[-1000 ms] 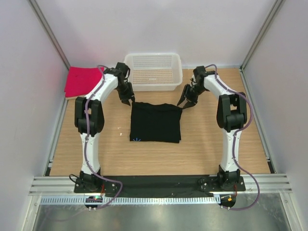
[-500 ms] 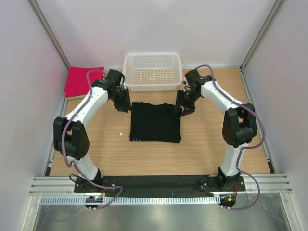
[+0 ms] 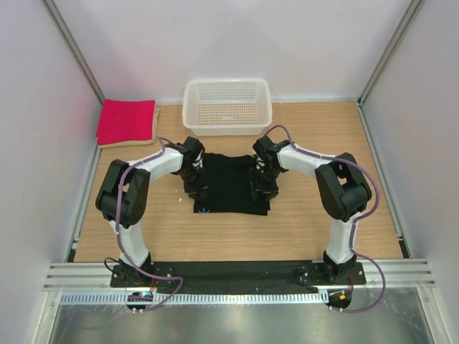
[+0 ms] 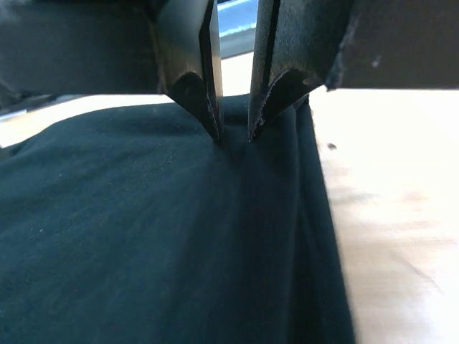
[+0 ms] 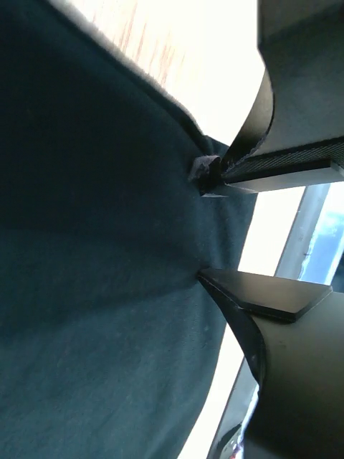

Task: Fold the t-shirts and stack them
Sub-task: Fold the tshirt

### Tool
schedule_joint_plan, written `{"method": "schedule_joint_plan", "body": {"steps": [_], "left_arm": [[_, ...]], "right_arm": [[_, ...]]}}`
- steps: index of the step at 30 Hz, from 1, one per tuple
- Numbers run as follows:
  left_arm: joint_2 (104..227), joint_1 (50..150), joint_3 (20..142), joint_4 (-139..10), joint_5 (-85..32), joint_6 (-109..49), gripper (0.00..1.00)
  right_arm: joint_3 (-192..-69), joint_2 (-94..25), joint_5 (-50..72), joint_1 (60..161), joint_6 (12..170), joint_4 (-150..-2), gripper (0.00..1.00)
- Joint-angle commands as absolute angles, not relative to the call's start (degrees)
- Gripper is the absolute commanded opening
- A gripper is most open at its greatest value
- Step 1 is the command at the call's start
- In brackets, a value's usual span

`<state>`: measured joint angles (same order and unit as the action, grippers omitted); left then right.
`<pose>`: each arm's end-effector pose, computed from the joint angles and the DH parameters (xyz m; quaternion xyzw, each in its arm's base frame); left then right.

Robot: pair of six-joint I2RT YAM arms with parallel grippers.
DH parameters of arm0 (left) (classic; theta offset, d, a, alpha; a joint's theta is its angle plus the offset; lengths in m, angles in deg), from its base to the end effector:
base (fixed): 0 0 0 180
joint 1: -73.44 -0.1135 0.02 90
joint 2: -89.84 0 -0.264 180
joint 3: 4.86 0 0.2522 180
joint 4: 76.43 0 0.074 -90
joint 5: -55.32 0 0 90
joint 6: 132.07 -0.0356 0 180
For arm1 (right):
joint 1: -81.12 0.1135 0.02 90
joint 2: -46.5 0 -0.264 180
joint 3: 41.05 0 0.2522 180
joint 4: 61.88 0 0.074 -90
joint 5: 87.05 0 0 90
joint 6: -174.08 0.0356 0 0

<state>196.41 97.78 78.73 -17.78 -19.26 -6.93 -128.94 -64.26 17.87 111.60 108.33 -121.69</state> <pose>0.3088 -0.1501 0.1609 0.0833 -0.9849 0.1521 0.0036 0.3054 0.1904 0.1548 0.0620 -0.9876 -0.1442 0.0033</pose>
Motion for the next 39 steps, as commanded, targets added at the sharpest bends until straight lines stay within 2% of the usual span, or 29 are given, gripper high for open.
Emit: {"method": "schedule_joint_plan", "body": {"steps": [1,6,10,12,15,16,17,20,26,39], "left_arm": [[195.8,99.3,74.9,-18.4,-20.9,-6.0,0.22],[192.8,105.1,69.7,-18.6,-19.0,-4.3,0.22],[187.7,107.8,65.5,-17.6,-14.4,-4.1,0.23],[184.3,107.7,65.9,-14.2,-14.6,-4.7,0.26],[177.7,107.6,70.5,-10.2,-16.7,-6.7,0.37],[176.3,107.5,72.1,-9.6,-17.5,-7.9,0.46],[174.9,107.3,73.7,-9.2,-18.9,-8.7,0.48],[175.5,104.2,79.0,-9.2,-19.7,-12.9,0.53],[180.5,95.3,82.5,-16.9,-16.3,-18.7,0.56],[192.8,94.2,86.0,-22.9,-15.2,-21.6,0.51]], "right_arm": [[-121.6,-61.3,15.8,111.8,108.2,-118.1,0.52],[-109.5,-52.8,19.6,114.3,112.1,-116.1,0.52],[-106.5,-44.1,20.7,114.8,112.9,-120.4,0.52],[-108.1,-39.3,19.9,114.6,112.5,-124.1,0.54],[-113.1,-36.9,17.0,113.5,110.7,-127.7,0.59],[-114.4,-36.9,16.8,111.2,110.1,-128.0,0.61],[-115.5,-37.2,16.6,109.7,108.8,-128.0,0.65],[-119.2,-40.2,19.2,102.9,105.7,-126.2,0.68],[-126.1,-48.7,20.3,98.6,99.9,-121.0,0.70],[-131.2,-57.4,23.3,98.7,99.1,-118.6,0.63]]}}
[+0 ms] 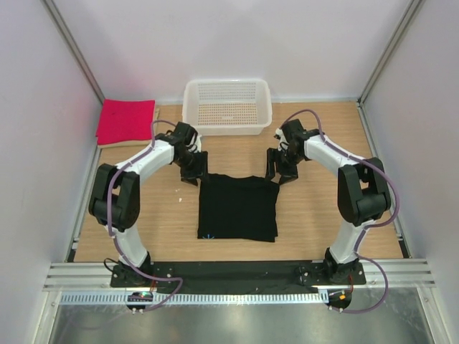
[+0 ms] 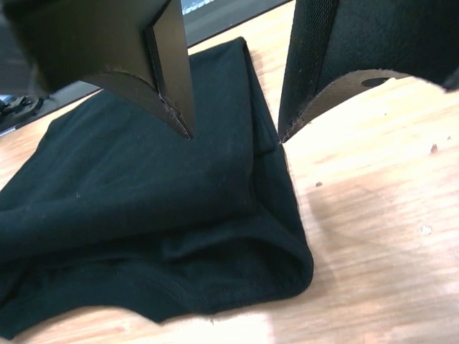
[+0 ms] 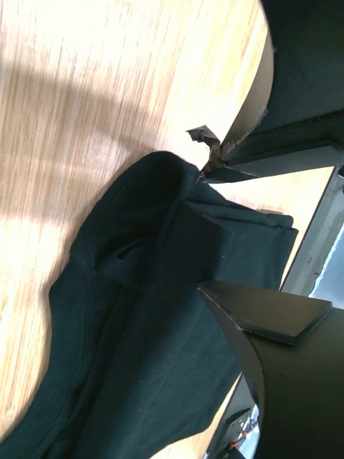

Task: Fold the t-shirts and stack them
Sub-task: Fold the tshirt

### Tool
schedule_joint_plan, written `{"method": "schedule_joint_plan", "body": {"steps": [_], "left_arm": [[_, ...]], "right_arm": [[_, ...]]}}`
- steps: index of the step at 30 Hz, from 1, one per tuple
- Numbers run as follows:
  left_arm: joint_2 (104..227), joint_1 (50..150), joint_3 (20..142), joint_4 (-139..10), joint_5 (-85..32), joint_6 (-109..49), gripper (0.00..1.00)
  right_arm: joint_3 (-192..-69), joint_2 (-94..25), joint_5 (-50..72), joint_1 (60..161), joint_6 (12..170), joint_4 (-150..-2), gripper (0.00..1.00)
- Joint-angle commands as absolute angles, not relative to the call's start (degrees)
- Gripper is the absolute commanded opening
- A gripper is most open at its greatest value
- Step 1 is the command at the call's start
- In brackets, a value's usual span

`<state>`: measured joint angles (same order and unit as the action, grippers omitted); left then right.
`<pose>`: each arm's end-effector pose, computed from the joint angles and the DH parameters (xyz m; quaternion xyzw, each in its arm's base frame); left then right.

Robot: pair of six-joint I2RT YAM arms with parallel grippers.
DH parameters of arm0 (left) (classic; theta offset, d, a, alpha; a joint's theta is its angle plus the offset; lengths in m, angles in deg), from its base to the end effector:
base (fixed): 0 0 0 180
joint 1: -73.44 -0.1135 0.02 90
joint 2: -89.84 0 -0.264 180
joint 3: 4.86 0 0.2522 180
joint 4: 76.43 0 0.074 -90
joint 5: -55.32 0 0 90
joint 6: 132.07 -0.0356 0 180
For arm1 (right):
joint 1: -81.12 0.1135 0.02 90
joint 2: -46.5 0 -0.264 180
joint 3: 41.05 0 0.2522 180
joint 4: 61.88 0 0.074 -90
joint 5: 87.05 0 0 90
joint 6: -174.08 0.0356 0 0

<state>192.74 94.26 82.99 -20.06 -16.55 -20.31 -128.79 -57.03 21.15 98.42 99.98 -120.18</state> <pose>0.3296 -0.1372 0.2031 0.0174 0.9747 -0.2028 0.0921 0.3347 0.1159 0.1979 -0.0338 0.9776 0.1891 0.0862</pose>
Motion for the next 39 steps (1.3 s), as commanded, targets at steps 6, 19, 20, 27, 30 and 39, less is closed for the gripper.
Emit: {"method": "schedule_joint_plan", "body": {"steps": [6,19,20,27,30,39], "left_arm": [[196.6,94.0,88.4,-23.2,-15.6,-21.9,0.47],[200.9,94.0,91.3,-24.2,-12.8,-21.1,0.17],[200.4,94.0,91.2,-24.2,-12.9,-21.0,0.13],[191.9,94.2,88.1,-23.4,-13.2,-17.6,0.00],[186.4,94.2,85.6,-23.0,-13.3,-15.1,0.00],[178.4,94.3,83.8,-20.7,-13.9,-13.0,0.00]], "right_arm": [[-130.8,-58.9,24.9,98.7,99.8,-117.7,0.58],[-131.4,-61.1,26.9,98.8,100.3,-116.9,0.39],[-131.5,-60.8,27.1,98.8,100.6,-116.9,0.34],[-131.8,-54.4,28.0,99.2,103.3,-120.0,0.01],[-131.2,-50.8,29.2,99.8,105.1,-121.1,0.01],[-131.3,-45.5,30.0,101.2,108.4,-123.3,0.01]]}}
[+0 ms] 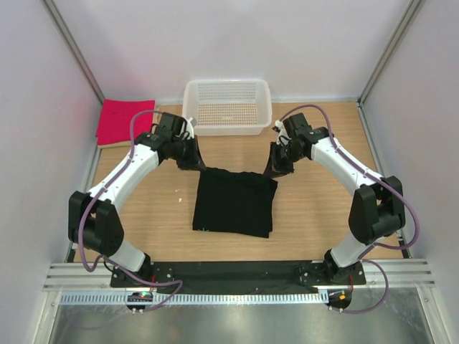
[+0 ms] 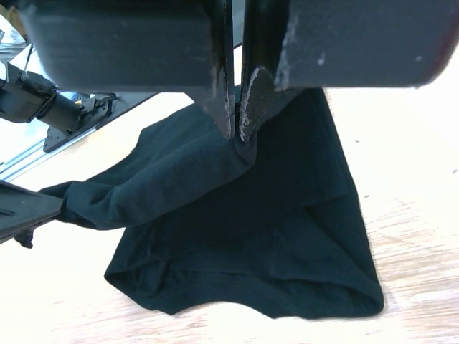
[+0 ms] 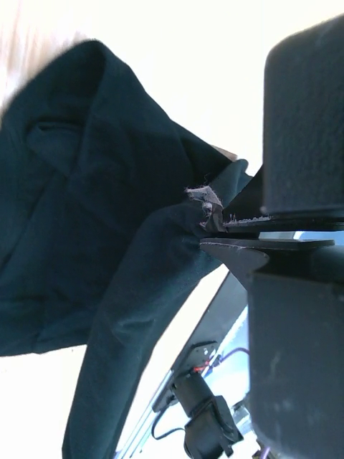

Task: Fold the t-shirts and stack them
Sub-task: Fold the tshirt

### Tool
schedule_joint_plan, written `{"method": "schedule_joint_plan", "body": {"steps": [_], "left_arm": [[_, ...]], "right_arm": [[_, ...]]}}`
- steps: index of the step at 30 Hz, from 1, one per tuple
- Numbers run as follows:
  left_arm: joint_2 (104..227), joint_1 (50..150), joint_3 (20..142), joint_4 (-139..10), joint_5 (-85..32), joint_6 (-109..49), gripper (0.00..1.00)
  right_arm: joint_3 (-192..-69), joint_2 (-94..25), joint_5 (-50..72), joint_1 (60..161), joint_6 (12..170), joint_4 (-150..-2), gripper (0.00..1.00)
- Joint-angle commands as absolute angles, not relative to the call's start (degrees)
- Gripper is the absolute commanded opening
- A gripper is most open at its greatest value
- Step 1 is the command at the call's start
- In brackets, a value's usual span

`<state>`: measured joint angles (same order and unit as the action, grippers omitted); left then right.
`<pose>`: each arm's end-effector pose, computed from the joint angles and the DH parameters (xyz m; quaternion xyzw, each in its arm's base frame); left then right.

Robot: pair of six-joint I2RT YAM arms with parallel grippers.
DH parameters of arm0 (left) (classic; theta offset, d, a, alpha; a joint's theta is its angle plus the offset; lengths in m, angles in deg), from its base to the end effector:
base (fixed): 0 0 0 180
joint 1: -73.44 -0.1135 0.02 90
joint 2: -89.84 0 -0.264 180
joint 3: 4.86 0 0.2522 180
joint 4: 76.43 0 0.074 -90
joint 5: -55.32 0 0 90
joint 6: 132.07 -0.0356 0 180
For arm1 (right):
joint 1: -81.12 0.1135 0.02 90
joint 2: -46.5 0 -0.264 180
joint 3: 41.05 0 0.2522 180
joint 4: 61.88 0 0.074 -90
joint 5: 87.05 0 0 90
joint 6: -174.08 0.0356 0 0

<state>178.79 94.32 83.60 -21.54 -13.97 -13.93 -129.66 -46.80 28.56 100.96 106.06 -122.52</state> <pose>0.3023 -0.1288 0.2870 -0.0061 0.9407 -0.2776 0.1951 0.3060 0.1268 0.2600 -0.0295 0.9533 0.2766 0.1173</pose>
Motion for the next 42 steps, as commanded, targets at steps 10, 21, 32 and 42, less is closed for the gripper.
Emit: {"method": "schedule_joint_plan", "body": {"steps": [10,21,32,42], "left_arm": [[182.4,94.2,90.9,-19.5,-18.8,-13.7,0.00],[197.0,93.7,102.3,-17.3,-20.2,-16.2,0.00],[210.5,92.6,110.4,-19.5,-21.8,-19.5,0.00],[214.7,92.6,114.2,-17.8,-28.4,-18.5,0.04]], "right_arm": [[-138.8,-50.4,26.5,101.2,108.8,-124.8,0.01],[-141.6,-59.1,25.1,100.0,108.0,-122.8,0.01],[-143.5,-65.5,20.9,96.3,107.1,-120.8,0.01],[-149.8,-72.3,12.9,96.0,105.1,-123.5,0.04]]}}
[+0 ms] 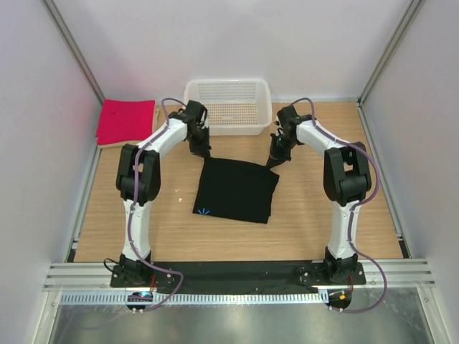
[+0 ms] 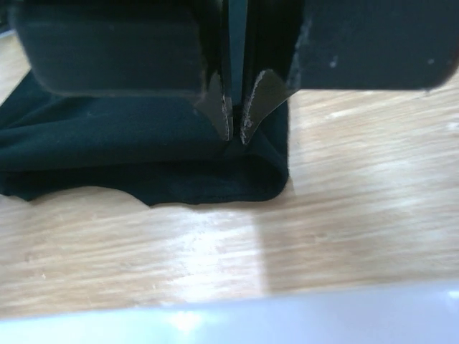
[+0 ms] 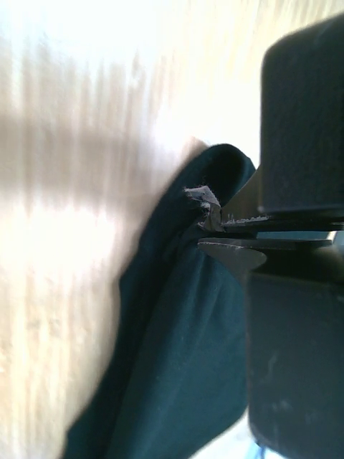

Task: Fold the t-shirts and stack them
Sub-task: Fold the tshirt

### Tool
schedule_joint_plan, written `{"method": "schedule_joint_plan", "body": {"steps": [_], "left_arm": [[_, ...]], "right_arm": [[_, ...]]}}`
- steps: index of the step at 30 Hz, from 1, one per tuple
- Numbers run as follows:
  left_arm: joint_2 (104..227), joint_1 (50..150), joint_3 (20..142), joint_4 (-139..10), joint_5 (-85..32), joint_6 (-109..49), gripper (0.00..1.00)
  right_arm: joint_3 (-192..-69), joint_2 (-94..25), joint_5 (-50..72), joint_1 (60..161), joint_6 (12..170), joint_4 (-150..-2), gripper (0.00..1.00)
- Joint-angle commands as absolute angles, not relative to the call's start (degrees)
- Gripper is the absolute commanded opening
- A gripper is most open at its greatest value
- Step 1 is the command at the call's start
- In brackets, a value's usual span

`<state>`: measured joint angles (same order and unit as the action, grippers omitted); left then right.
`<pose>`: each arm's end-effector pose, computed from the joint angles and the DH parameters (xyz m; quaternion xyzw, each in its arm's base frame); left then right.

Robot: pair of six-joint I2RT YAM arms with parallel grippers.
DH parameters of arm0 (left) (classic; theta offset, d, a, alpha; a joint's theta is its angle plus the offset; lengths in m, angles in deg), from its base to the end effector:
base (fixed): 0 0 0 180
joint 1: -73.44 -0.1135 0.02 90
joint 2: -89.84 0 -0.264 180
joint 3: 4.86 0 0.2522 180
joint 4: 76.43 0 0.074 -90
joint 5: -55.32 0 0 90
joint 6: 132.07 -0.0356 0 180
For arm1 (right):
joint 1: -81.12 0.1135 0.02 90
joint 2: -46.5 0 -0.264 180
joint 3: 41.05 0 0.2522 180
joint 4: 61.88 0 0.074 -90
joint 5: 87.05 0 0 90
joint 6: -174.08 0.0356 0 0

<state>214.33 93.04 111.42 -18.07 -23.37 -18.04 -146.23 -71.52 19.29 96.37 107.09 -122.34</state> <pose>0.4333 -0.1617 0.1952 -0.0177 0.9744 -0.1647 0.1517 0.4035 0.1204 0.1869 0.0457 0.9785 0.1799 0.0897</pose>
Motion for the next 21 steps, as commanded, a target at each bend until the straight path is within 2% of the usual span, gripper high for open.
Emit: {"method": "schedule_joint_plan", "body": {"steps": [1,3,7,10,13,16,21], "left_arm": [[214.5,92.6,114.2,-17.4,-29.1,-18.3,0.08],[213.3,92.5,113.9,-17.4,-30.5,-18.2,0.10],[210.8,92.6,114.1,-15.0,-33.1,-17.5,0.27],[206.6,92.6,112.4,-14.2,-33.4,-17.5,0.32],[201.4,93.2,109.0,-14.9,-30.9,-16.6,0.33],[197.3,93.9,105.2,-17.4,-25.2,-14.4,0.30],[196.7,96.5,97.7,-24.2,-19.0,-10.1,0.23]], "right_arm": [[-150.3,-72.5,11.8,95.9,104.9,-123.8,0.04],[-151.4,-73.2,9.1,95.8,104.3,-124.2,0.07],[-156.9,-75.1,4.0,95.9,103.9,-128.4,0.27],[-159.8,-74.4,-0.5,95.9,102.2,-131.2,0.42],[-161.3,-72.4,-1.3,96.1,100.6,-133.8,0.49],[-158.8,-68.6,1.3,96.6,100.3,-134.3,0.50],[-148.5,-63.1,18.4,97.6,105.2,-125.8,0.45]]}}
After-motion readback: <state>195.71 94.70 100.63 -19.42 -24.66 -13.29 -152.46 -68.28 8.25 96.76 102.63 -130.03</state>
